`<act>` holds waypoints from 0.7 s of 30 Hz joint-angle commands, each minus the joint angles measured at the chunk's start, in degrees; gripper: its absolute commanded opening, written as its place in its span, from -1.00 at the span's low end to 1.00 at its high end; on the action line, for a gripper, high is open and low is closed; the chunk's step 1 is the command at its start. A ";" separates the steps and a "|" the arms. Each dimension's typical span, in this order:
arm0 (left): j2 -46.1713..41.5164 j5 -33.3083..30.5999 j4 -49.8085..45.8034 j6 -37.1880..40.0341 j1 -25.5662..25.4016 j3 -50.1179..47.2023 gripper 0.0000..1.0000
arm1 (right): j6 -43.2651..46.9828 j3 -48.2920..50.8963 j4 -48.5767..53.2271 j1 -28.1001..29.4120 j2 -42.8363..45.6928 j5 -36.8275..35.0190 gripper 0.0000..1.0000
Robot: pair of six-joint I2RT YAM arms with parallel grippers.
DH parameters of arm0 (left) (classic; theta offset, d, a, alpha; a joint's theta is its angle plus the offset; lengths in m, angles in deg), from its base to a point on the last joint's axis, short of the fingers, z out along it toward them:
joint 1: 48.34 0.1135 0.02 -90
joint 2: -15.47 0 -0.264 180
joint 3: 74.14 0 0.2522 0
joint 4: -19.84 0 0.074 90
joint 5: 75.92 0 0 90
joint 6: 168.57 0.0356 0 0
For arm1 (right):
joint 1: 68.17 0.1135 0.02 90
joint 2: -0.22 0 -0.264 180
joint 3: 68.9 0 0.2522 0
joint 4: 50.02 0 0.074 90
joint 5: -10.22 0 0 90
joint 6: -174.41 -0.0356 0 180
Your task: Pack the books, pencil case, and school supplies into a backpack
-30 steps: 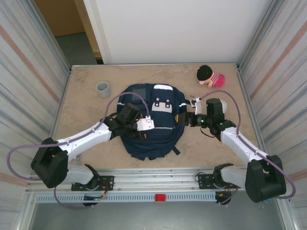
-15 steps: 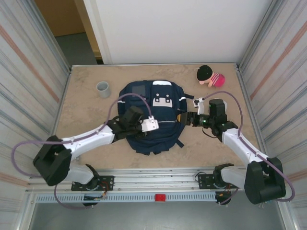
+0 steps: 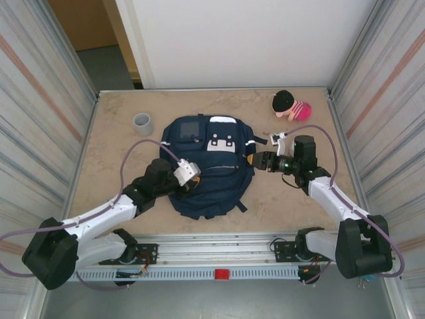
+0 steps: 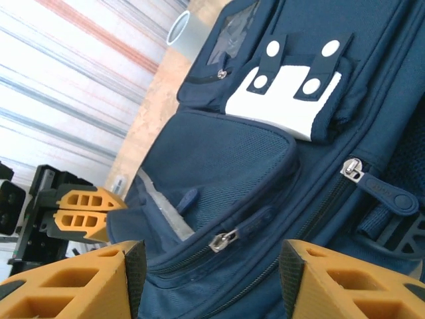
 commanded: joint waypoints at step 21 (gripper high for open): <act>-7.50 13.17 12.99 -15.67 7.98 -7.09 -1.00 | -2.73 -6.76 -8.54 -0.37 -12.29 7.93 0.13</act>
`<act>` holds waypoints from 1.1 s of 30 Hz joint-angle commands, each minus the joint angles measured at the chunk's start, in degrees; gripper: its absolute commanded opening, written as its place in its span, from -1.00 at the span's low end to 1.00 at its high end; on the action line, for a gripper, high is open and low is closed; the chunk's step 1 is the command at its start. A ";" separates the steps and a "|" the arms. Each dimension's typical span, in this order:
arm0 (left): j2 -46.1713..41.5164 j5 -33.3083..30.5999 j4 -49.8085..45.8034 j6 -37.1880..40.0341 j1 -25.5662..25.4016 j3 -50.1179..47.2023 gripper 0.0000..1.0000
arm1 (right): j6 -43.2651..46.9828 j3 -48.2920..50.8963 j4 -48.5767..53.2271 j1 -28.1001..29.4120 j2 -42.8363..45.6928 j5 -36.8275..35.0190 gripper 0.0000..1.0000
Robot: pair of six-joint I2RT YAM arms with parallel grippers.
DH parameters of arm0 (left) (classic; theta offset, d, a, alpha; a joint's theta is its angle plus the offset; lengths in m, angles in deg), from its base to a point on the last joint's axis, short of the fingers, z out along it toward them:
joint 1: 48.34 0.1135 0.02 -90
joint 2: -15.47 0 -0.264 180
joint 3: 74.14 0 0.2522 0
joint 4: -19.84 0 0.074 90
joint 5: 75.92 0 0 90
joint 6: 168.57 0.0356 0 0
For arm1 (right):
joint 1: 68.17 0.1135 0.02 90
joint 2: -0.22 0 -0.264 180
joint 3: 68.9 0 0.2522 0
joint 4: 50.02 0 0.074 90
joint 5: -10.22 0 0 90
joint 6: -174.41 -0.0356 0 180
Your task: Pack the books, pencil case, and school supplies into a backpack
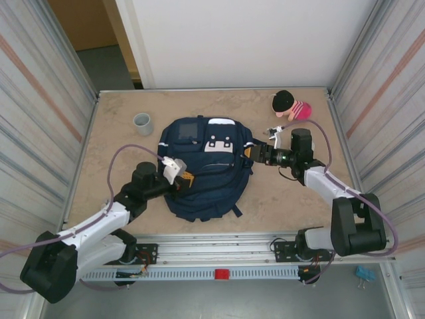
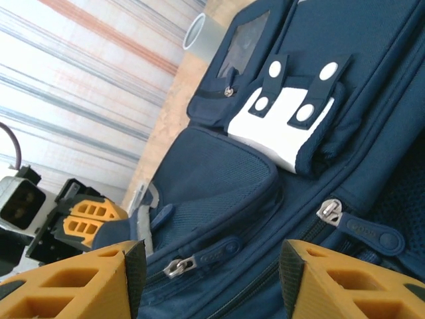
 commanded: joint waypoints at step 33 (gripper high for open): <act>-0.60 4.51 3.82 -1.98 3.03 3.22 -1.00 | 25.08 -10.26 20.70 10.38 -11.47 19.22 0.10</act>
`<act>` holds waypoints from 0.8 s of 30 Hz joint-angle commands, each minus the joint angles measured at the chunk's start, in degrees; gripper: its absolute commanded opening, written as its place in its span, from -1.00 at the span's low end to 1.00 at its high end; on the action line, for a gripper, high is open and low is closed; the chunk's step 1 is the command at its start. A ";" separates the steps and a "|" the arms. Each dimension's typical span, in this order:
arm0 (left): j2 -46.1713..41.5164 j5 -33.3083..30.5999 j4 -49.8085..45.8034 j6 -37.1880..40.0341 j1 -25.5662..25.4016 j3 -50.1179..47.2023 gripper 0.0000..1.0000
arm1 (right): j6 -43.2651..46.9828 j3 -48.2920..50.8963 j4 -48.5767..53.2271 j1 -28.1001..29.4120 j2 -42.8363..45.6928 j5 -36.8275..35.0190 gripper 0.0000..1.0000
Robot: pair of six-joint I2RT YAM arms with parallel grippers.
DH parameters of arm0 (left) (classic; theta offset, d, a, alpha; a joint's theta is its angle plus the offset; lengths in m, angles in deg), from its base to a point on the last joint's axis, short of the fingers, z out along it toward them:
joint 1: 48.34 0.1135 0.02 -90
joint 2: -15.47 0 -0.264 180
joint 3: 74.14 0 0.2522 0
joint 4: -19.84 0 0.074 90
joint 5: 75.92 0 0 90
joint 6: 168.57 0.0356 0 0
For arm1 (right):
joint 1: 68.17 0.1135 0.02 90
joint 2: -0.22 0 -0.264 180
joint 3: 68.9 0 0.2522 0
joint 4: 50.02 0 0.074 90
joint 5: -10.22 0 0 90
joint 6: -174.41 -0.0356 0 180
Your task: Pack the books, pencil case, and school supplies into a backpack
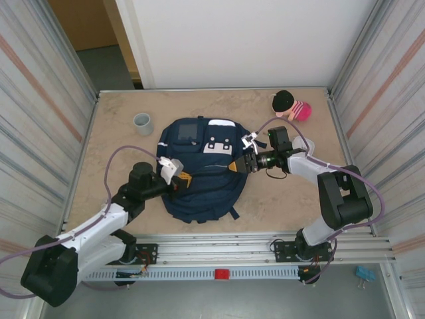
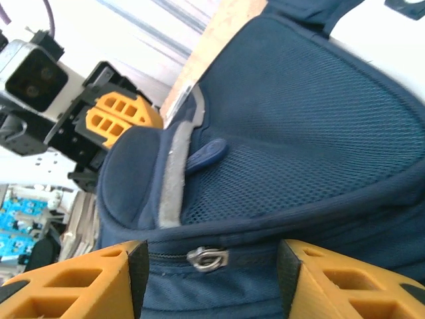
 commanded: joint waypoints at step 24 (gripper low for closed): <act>1.09 2.52 3.39 -0.75 1.04 5.25 -1.00 | 16.86 -6.83 28.04 5.40 6.40 8.93 -0.12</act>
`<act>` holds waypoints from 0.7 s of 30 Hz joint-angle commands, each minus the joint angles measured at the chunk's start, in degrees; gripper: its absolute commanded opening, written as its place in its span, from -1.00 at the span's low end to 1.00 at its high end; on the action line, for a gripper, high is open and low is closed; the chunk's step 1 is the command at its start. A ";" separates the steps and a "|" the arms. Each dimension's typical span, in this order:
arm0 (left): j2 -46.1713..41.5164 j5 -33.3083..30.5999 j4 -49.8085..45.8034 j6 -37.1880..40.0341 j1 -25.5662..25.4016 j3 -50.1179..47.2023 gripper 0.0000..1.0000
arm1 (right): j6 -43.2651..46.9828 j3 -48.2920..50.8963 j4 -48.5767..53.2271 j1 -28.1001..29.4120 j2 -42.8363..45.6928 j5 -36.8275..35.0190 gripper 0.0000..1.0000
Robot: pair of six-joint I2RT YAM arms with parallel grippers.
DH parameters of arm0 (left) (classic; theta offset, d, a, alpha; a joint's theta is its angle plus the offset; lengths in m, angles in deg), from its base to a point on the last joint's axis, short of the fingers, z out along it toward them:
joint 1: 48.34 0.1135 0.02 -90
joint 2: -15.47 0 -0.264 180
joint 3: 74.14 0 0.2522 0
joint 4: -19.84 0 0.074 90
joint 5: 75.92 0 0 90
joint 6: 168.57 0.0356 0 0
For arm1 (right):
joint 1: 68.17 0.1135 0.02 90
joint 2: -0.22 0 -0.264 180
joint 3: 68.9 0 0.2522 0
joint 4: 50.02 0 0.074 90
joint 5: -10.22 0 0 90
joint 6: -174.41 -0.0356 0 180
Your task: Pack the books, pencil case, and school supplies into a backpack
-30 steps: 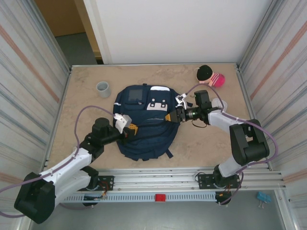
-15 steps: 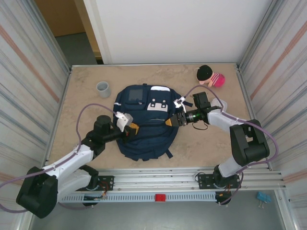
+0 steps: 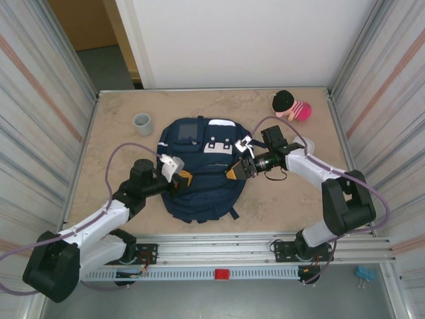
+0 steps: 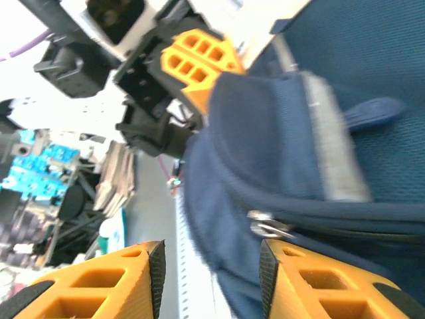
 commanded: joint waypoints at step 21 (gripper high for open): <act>-1.22 1.96 3.74 -0.48 0.66 3.98 -1.00 | -3.69 -0.47 -11.36 2.78 -0.32 -14.51 0.38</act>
